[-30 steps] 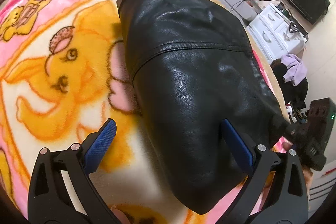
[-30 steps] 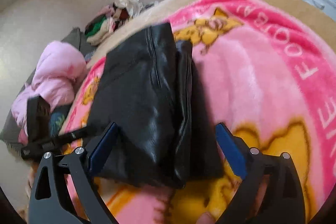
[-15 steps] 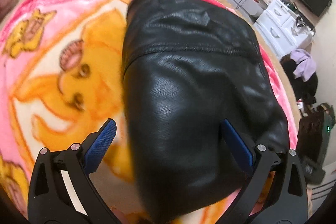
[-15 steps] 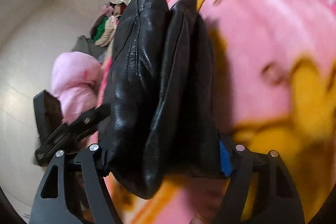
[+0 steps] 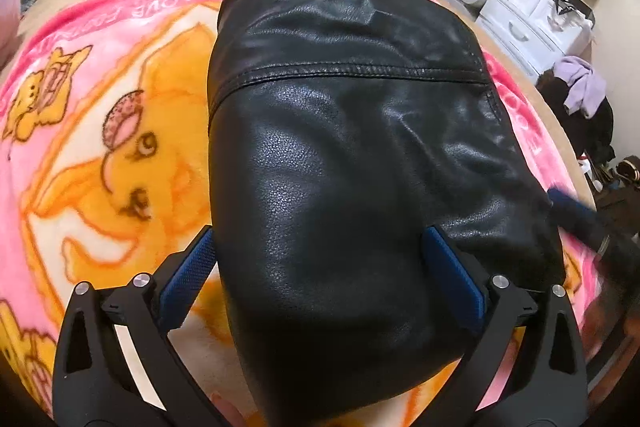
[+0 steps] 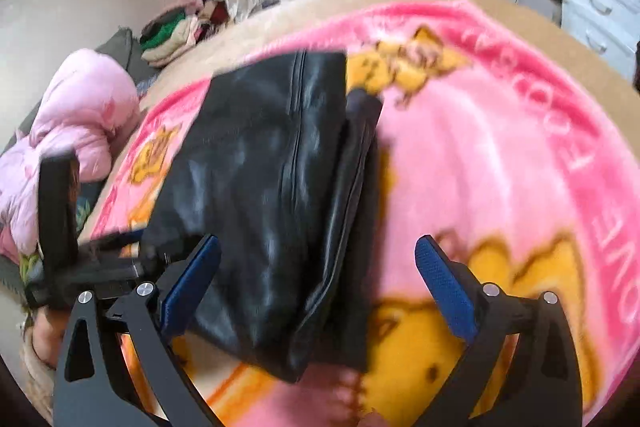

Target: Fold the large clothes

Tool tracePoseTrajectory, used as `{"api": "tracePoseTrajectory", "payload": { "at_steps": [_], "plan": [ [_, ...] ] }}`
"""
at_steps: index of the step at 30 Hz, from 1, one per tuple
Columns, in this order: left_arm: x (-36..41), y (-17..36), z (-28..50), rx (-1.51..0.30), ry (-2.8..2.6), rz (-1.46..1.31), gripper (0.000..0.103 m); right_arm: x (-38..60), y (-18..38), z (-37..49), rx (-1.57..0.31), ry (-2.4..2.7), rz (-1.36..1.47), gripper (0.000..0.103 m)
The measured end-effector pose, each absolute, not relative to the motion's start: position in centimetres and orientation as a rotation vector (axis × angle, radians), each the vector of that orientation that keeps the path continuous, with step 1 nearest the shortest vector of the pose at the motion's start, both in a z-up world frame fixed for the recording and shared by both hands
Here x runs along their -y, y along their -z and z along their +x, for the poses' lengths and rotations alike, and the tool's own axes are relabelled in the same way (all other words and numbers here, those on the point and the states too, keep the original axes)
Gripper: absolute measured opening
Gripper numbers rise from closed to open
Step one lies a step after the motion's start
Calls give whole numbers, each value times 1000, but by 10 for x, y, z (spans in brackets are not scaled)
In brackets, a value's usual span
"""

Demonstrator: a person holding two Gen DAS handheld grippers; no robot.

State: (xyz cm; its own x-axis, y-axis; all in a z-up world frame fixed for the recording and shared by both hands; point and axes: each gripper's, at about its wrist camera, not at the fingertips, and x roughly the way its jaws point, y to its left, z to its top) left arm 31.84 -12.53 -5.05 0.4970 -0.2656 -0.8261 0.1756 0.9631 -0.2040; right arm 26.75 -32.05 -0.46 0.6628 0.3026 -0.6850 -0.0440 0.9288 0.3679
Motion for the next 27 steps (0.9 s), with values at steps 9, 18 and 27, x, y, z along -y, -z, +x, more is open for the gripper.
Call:
{"api": "tracePoseTrajectory", "payload": {
  "at_steps": [9, 18, 27],
  "plan": [
    [132, 54, 313, -997, 258, -76, 95, 334, -10, 351, -742, -201, 458, 82],
    [135, 49, 308, -988, 276, -45, 95, 311, 5, 369, -729, -321, 439, 16],
    [161, 32, 294, -928, 267, 81, 88, 337, 14, 367, -766, -257, 418, 15]
  ]
}}
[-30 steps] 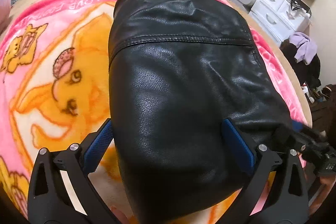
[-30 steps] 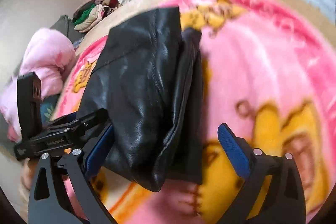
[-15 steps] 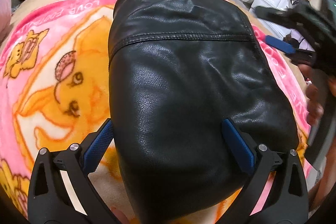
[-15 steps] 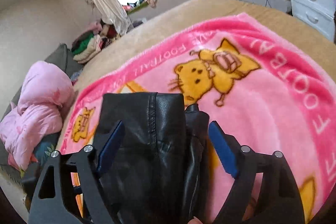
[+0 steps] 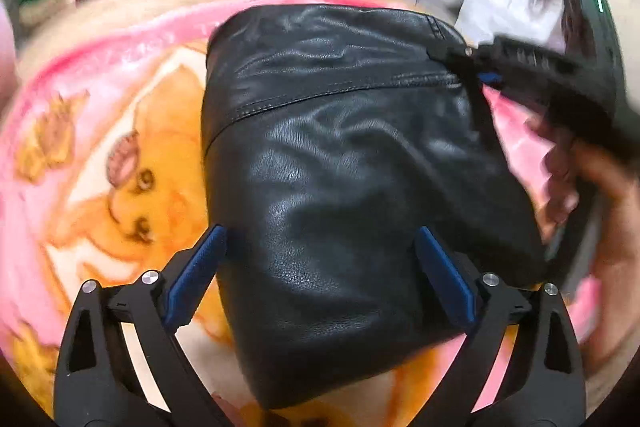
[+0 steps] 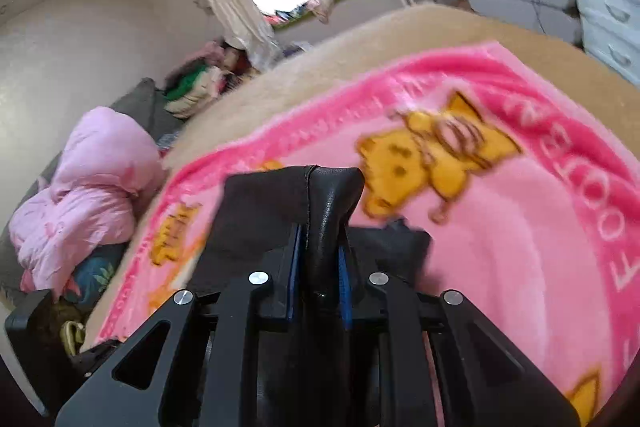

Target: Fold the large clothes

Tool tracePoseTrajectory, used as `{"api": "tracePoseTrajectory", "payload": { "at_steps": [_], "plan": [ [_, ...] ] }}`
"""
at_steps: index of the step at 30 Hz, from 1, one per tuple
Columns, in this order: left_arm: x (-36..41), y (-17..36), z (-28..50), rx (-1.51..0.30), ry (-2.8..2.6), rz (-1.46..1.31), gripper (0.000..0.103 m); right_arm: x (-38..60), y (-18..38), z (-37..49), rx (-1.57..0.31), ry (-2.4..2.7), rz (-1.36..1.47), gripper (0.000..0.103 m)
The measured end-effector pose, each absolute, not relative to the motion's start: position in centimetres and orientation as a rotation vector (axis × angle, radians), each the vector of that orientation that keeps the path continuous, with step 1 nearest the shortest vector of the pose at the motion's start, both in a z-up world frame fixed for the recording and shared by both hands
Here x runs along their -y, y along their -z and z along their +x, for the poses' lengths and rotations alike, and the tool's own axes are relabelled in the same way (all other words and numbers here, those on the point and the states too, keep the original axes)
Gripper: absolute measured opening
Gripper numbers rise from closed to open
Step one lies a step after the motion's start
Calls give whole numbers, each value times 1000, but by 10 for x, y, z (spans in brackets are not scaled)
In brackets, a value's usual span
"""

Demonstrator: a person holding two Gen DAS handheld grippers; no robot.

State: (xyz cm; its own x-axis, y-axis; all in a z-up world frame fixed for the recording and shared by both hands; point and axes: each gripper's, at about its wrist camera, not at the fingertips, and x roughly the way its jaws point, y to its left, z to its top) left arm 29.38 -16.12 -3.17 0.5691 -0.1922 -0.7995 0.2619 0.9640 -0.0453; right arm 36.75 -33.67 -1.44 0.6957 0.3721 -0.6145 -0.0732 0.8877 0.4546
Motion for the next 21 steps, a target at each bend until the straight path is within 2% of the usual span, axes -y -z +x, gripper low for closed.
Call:
{"api": "tracePoseTrajectory", "payload": {
  "at_steps": [2, 4, 9, 17, 20, 21],
  "plan": [
    [174, 37, 289, -908, 255, 161, 89, 341, 29, 370, -808, -220, 412, 17],
    [180, 39, 288, -895, 250, 182, 90, 345, 45, 372, -841, -194, 418, 23],
    [183, 40, 292, -891, 255, 180, 91, 344, 65, 375, -875, -174, 404, 26],
    [184, 39, 290, -898, 255, 181, 91, 340, 59, 374, -880, -149, 379, 32],
    [182, 40, 289, -904, 254, 171, 91, 342, 51, 372, -885, -130, 389, 45],
    [180, 39, 289, -908, 254, 161, 91, 343, 50, 371, -893, -101, 386, 66]
  ]
}}
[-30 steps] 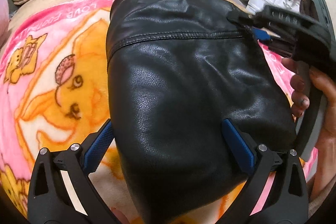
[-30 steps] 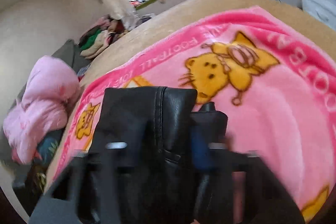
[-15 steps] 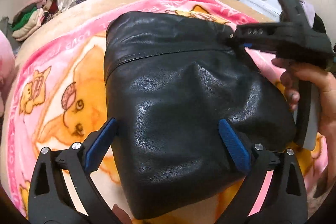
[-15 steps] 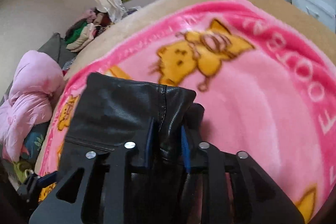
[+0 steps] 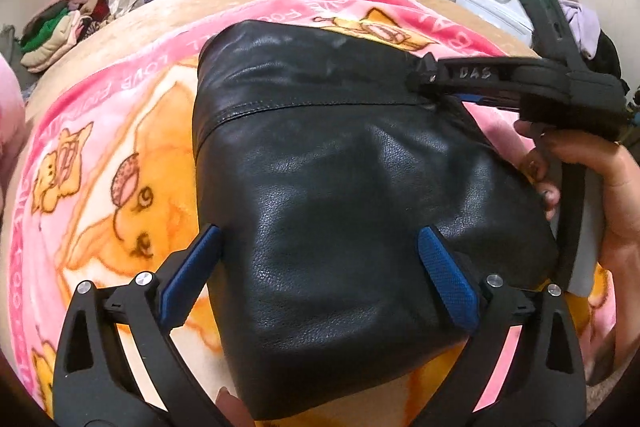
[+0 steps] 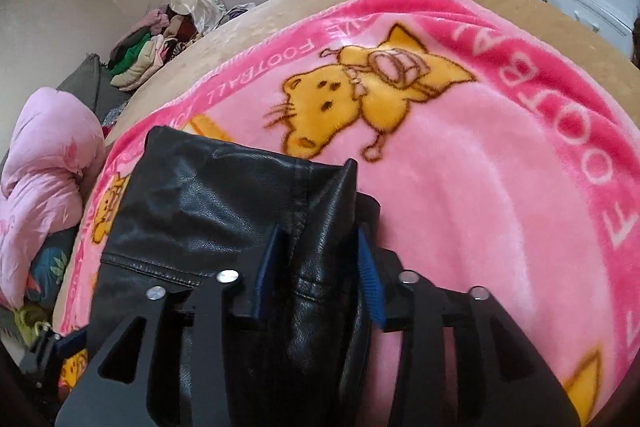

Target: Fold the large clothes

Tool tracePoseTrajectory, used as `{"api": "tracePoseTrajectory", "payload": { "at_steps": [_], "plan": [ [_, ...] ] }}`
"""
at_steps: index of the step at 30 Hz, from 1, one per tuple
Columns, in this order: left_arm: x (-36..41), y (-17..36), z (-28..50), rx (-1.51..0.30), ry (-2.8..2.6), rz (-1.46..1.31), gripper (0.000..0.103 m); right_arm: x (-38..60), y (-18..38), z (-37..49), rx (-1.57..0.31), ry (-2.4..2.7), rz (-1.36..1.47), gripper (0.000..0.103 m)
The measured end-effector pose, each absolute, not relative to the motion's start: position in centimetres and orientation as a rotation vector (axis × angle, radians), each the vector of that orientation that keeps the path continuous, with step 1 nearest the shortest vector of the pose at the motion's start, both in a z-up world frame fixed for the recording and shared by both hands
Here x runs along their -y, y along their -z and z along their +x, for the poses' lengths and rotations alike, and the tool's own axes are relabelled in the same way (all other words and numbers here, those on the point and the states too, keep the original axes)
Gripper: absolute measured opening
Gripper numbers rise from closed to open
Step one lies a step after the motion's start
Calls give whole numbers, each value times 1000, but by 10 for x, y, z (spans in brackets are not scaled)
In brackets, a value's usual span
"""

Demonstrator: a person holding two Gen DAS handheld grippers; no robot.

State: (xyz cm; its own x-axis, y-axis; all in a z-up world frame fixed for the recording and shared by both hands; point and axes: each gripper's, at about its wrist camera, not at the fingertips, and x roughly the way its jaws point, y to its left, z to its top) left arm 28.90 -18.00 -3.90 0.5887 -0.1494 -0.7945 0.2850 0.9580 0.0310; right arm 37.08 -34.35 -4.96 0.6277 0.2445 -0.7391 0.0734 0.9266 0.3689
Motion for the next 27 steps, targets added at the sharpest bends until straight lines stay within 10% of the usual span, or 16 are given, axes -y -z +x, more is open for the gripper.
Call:
{"api": "tracePoseTrajectory", "payload": {
  "at_steps": [27],
  "plan": [
    [151, 29, 269, -936, 227, 66, 91, 322, 39, 271, -951, -116, 293, 72]
  ]
}}
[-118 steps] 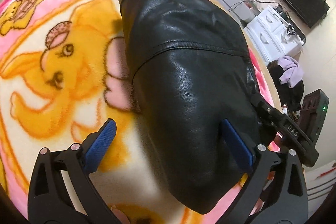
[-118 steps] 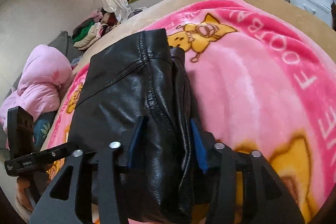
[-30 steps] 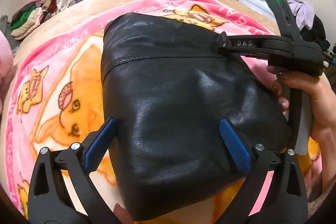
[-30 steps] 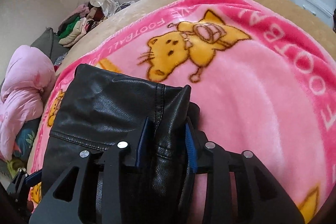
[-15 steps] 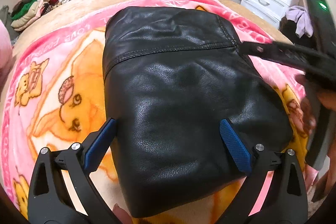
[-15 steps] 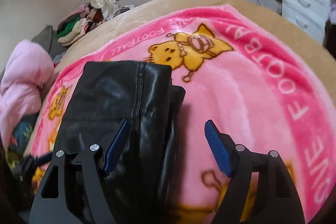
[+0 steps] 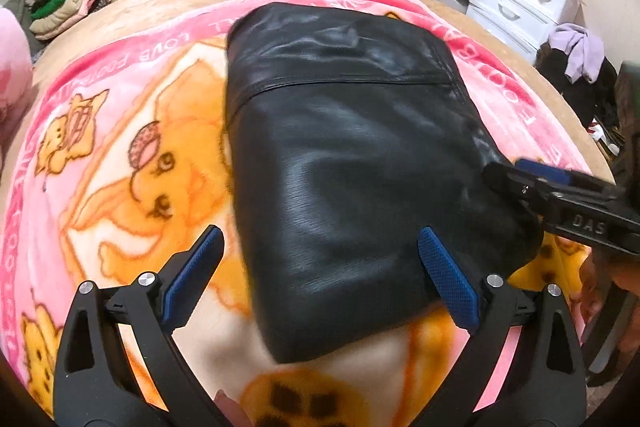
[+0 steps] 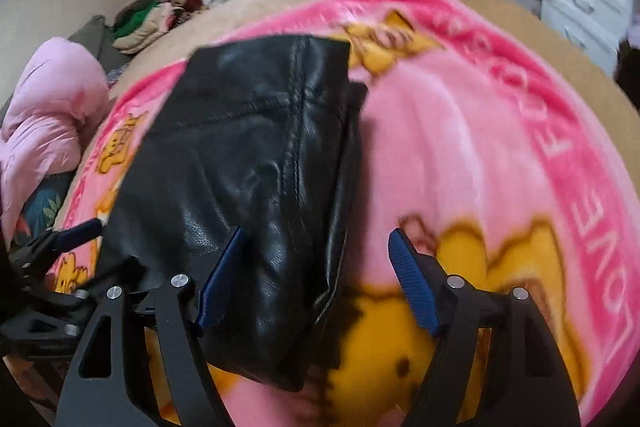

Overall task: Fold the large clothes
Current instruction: 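Open both tools and withdraw from the folded jacket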

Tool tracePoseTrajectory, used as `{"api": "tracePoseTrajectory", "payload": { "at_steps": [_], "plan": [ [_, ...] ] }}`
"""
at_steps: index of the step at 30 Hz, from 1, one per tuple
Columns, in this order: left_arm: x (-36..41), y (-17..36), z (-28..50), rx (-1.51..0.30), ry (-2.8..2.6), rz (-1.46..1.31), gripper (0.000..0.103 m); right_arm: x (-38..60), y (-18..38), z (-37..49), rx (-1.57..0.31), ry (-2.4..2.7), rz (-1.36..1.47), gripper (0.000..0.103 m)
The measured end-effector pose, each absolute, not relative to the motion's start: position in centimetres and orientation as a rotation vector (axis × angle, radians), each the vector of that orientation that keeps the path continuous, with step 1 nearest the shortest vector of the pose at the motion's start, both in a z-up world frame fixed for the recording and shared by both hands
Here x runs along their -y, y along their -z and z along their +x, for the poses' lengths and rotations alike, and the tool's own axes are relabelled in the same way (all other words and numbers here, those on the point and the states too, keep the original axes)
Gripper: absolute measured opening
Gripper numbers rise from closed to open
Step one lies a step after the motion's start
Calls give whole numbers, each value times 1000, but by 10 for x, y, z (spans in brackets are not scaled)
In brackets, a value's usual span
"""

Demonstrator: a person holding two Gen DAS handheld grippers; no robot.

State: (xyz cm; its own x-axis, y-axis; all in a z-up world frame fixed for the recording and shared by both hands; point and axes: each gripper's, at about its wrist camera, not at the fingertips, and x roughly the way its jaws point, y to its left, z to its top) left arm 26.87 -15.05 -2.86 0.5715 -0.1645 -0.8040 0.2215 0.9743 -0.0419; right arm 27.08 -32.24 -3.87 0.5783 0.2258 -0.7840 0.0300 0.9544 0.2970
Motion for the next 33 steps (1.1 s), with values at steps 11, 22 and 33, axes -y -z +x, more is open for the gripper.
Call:
{"api": "tracePoseTrajectory", "payload": {
  "at_steps": [11, 22, 33],
  "plan": [
    [128, 10, 242, -900, 193, 4, 94, 320, -4, 222, -691, -94, 309, 88],
    [113, -8, 203, -819, 211, -41, 94, 290, -17, 152, -552, -100, 248, 98],
    [96, -4, 168, -782, 205, -40, 94, 255, -21, 104, -511, -100, 163, 98]
  ]
}}
